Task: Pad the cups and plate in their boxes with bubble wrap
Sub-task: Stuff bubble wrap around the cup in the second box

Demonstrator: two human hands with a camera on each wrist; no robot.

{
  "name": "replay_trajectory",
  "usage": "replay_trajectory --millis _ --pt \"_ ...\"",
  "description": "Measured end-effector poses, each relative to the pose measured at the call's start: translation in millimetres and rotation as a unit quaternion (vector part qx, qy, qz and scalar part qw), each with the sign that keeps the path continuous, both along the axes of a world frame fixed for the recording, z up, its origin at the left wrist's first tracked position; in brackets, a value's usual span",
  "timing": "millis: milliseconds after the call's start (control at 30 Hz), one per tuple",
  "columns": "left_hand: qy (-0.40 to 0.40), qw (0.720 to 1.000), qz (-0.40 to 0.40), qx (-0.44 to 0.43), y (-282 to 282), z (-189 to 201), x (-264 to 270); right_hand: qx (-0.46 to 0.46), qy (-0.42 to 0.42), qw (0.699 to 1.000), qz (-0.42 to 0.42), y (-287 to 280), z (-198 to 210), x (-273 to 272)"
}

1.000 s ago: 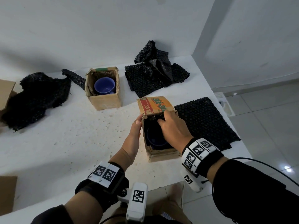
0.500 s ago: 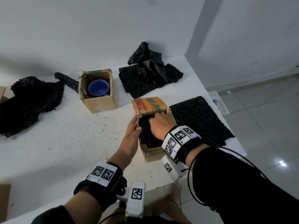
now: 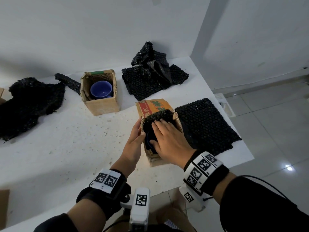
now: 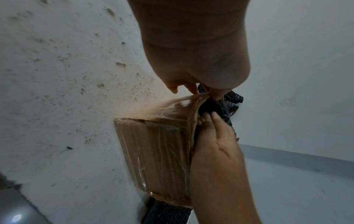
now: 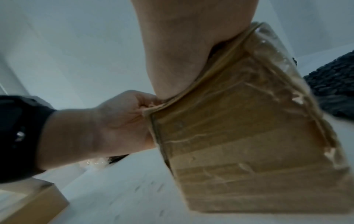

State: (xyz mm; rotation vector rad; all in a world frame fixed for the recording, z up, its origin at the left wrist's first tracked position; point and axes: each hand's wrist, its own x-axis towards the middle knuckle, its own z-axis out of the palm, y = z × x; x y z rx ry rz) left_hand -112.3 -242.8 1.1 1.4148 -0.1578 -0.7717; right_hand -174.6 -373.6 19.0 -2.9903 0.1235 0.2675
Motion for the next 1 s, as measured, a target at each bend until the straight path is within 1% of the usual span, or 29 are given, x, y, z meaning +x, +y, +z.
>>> replay_trajectory --millis 33,67,133,200,233,300,367,433,500,567,600,667,700,733,767,800,900,1000 --pt "0.0 1.0 -0.005 -0.001 0 0 0 0.002 0.04 0.999 0.004 -2 -1 1" --pt "-0.002 1.0 -0.008 -0.001 0 -1 0 0.009 0.061 0.998 0.005 -5 -1 3" --pt "-0.003 1.0 -0.011 -0.004 1 -2 1 0.034 0.066 0.997 -0.007 -8 -1 9" --pt "-0.002 1.0 -0.014 -0.006 1 -3 1 0.08 0.054 0.995 -0.041 -10 -1 18" --pt "-0.002 1.0 -0.018 -0.007 2 -3 1 0.098 0.066 0.991 -0.06 -12 0 24" --pt "0.005 1.0 -0.025 -0.01 3 -1 2 0.117 0.125 0.982 -0.085 -16 0 36" --pt "0.011 0.999 -0.03 -0.012 3 1 3 0.103 0.16 0.978 -0.082 -16 0 46" --pt "0.015 0.999 -0.026 -0.013 3 1 6 0.078 0.171 0.979 -0.075 -14 -3 53" --pt "0.027 0.999 -0.017 -0.013 3 1 8 0.082 0.179 0.977 -0.076 -14 -5 56" --pt "0.036 0.999 -0.01 -0.013 3 1 8 0.1 0.169 0.978 -0.067 -16 -5 52" --pt "0.039 0.999 -0.009 -0.014 3 1 8 0.095 0.139 0.984 -0.058 -17 -3 48" --pt "0.045 0.999 -0.007 -0.021 4 1 7 0.052 0.025 0.998 -0.037 -18 1 37" --pt "0.048 0.999 -0.006 -0.025 4 1 7 0.032 -0.03 0.999 -0.031 -16 3 30" --pt "0.051 0.998 -0.004 -0.028 4 1 7 0.022 -0.071 0.997 -0.03 -15 5 24" --pt "0.052 0.998 -0.002 -0.03 4 1 8 0.019 -0.094 0.995 -0.031 -14 6 20" --pt "0.053 0.998 -0.001 -0.031 4 1 7 0.017 -0.088 0.995 -0.034 -14 6 16" --pt "0.053 0.998 0.003 -0.03 3 1 6 -0.011 0.012 1.0 -0.027 -11 0 13" --pt "0.048 0.999 0.006 -0.021 1 2 5 -0.006 0.051 0.998 -0.028 -9 0 21"
